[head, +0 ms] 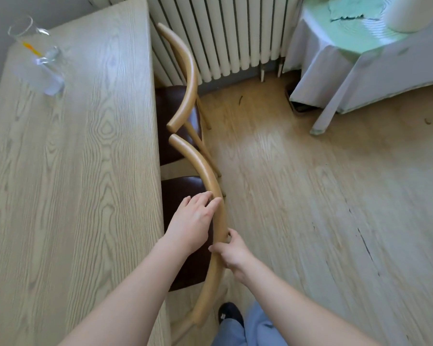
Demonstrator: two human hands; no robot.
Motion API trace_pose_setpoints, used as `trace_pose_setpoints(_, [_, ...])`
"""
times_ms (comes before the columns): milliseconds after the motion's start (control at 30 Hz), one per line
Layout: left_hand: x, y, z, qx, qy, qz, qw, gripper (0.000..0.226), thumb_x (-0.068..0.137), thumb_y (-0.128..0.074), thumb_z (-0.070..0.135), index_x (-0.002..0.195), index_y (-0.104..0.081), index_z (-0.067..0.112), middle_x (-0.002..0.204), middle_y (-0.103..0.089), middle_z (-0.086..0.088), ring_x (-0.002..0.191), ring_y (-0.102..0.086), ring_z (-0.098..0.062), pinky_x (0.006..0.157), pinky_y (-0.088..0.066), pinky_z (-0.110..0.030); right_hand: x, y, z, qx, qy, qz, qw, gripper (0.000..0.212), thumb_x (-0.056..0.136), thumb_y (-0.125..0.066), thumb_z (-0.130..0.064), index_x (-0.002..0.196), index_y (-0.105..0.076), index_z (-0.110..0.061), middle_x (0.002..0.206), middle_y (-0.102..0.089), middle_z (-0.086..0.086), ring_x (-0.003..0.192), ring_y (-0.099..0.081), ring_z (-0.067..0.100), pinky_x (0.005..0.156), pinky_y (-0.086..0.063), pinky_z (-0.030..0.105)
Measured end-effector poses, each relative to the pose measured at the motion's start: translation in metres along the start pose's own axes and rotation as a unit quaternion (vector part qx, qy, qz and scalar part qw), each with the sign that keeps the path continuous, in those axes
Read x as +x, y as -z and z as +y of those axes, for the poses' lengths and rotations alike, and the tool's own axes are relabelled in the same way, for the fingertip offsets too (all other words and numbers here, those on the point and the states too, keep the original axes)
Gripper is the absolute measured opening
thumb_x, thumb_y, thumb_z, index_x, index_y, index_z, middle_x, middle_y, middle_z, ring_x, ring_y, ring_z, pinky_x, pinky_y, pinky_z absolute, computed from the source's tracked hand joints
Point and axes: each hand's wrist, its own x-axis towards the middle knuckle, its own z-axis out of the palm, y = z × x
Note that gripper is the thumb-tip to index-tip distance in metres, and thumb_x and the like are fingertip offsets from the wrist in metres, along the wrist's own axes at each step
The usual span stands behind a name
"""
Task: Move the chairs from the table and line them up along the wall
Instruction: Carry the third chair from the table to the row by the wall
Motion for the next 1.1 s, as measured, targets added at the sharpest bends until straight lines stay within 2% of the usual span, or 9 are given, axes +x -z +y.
trace_pose_setpoints(200, [0.023,0.003,0.019,-0.012,-0.037,0.01,0.999,0.065,0.088,-0.047,0.002,0.147,-0.025,0.019,0.155,-0.023,-0.011,0.14,-0.026,-0.025,0.115,-0.025,-0.038,-0.009,0.039,-0.008,-0.024,0.005,0.04,0.999,0.082,0.076,-0.067,-0.004,0.145,-0.027,-0.025,0.125,-0.054,0.01,0.109,-0.056,0.028,0.085,-0.051,0.038])
trace_pose_setpoints(367, [0.043,0.008,0.04,-0.055,-0.06,0.007,0.997,0.065,0.088,-0.048,0.002,0.146,-0.026,0.022,0.157,-0.019,-0.004,0.14,-0.028,-0.018,0.098,-0.043,-0.031,-0.017,0.078,-0.019,-0.033,0.011,0.122,0.992,0.08,0.074,-0.063,0.003,0.143,-0.033,-0.024,0.121,-0.056,0.01,0.099,-0.059,0.027,0.071,-0.049,0.032])
trace_pose_setpoints(500, [0.054,0.008,0.052,-0.069,-0.079,0.004,0.995,0.069,0.088,-0.048,-0.001,0.147,-0.023,0.023,0.158,-0.017,-0.003,0.139,-0.03,-0.018,0.096,-0.046,-0.032,-0.018,0.102,-0.026,-0.09,0.005,0.216,0.972,0.071,0.075,-0.064,-0.002,0.139,-0.041,-0.023,0.12,-0.059,0.006,0.101,-0.061,0.026,0.081,-0.054,0.037])
trace_pose_setpoints(567, [0.059,0.008,0.055,-0.07,-0.087,0.004,0.994,0.07,0.088,-0.049,-0.001,0.148,-0.023,0.023,0.158,-0.018,-0.004,0.14,-0.03,-0.02,0.101,-0.044,-0.033,-0.021,0.114,-0.027,-0.1,-0.006,0.251,0.963,0.067,0.074,-0.066,-0.006,0.136,-0.046,-0.022,0.114,-0.061,0.005,0.1,-0.062,0.027,0.087,-0.054,0.042])
trace_pose_setpoints(667, [0.063,0.009,0.055,-0.072,-0.094,0.0,0.993,0.07,0.087,-0.047,-0.001,0.148,-0.022,0.024,0.158,-0.018,-0.005,0.14,-0.028,-0.021,0.105,-0.04,-0.033,-0.028,0.126,-0.028,-0.109,-0.023,0.283,0.952,0.066,0.073,-0.068,-0.012,0.135,-0.048,-0.023,0.111,-0.064,0.005,0.096,-0.062,0.029,0.085,-0.056,0.043])
trace_pose_setpoints(800, [0.065,0.014,0.055,-0.06,-0.098,0.018,0.993,0.069,0.088,-0.045,-0.001,0.149,-0.021,0.021,0.158,-0.019,-0.008,0.142,-0.024,-0.023,0.112,-0.029,-0.035,-0.038,0.131,-0.034,-0.128,-0.018,0.303,0.944,0.06,0.07,-0.064,-0.012,0.128,-0.056,-0.025,0.104,-0.066,0.002,0.092,-0.063,0.028,0.08,-0.055,0.036])
trace_pose_setpoints(867, [0.063,0.019,0.055,-0.048,-0.094,0.048,0.993,0.066,0.088,-0.046,-0.001,0.148,-0.024,0.017,0.157,-0.02,-0.01,0.143,-0.022,-0.024,0.114,-0.024,-0.036,-0.043,0.132,-0.04,-0.144,-0.017,0.306,0.941,0.062,0.068,-0.062,-0.012,0.127,-0.057,-0.028,0.106,-0.066,0.001,0.095,-0.063,0.028,0.08,-0.053,0.033])
trace_pose_setpoints(967, [0.058,0.027,0.051,-0.04,-0.071,0.108,0.991,0.064,0.086,-0.048,-0.002,0.145,-0.029,0.013,0.155,-0.024,-0.011,0.143,-0.022,-0.025,0.114,-0.023,-0.036,-0.054,0.13,-0.05,-0.178,-0.015,0.315,0.932,0.058,0.065,-0.06,-0.011,0.12,-0.062,-0.032,0.095,-0.066,-0.002,0.093,-0.062,0.027,0.08,-0.051,0.029])
trace_pose_setpoints(1100, [0.05,0.032,0.045,-0.035,-0.047,0.121,0.991,0.07,0.085,-0.047,-0.003,0.147,-0.023,0.018,0.155,-0.024,-0.009,0.144,-0.017,-0.025,0.117,-0.017,-0.04,-0.074,0.123,-0.057,-0.223,-0.011,0.312,0.924,0.069,0.06,-0.062,-0.008,0.122,-0.06,-0.038,0.089,-0.065,-0.006,0.082,-0.059,0.023,0.069,-0.046,0.024])
